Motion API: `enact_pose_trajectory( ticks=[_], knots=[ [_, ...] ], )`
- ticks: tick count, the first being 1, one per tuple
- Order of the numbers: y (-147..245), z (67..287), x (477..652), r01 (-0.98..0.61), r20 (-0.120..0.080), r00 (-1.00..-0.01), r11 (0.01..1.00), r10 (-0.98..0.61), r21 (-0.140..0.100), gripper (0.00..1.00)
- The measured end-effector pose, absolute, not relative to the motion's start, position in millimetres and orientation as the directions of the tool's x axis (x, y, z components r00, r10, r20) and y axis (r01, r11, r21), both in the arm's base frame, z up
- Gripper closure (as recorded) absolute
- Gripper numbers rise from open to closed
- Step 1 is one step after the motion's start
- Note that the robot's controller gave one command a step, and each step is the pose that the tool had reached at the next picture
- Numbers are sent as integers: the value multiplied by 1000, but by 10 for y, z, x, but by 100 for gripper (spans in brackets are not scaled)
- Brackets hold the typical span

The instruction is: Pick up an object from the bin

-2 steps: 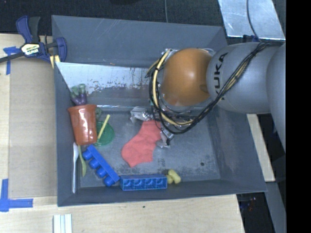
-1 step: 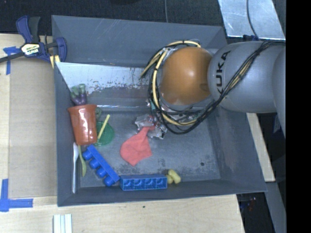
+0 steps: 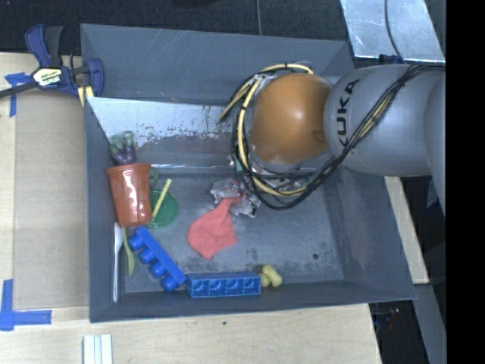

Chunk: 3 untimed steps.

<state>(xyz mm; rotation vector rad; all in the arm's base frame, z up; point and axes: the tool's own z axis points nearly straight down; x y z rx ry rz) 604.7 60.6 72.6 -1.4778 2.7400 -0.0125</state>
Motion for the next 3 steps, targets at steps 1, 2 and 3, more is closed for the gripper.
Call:
enact_pose_trajectory(
  ticks=[1, 2, 3],
  knots=[
    [607, 841, 6044, -834, -23, -551, 551, -834, -21, 100],
    [607, 971, 6046, -834, -23, -551, 551, -834, -21, 100],
    [609, 1147, 6045, -833, -24, -553, 553, -833, -21, 100]
  ],
)
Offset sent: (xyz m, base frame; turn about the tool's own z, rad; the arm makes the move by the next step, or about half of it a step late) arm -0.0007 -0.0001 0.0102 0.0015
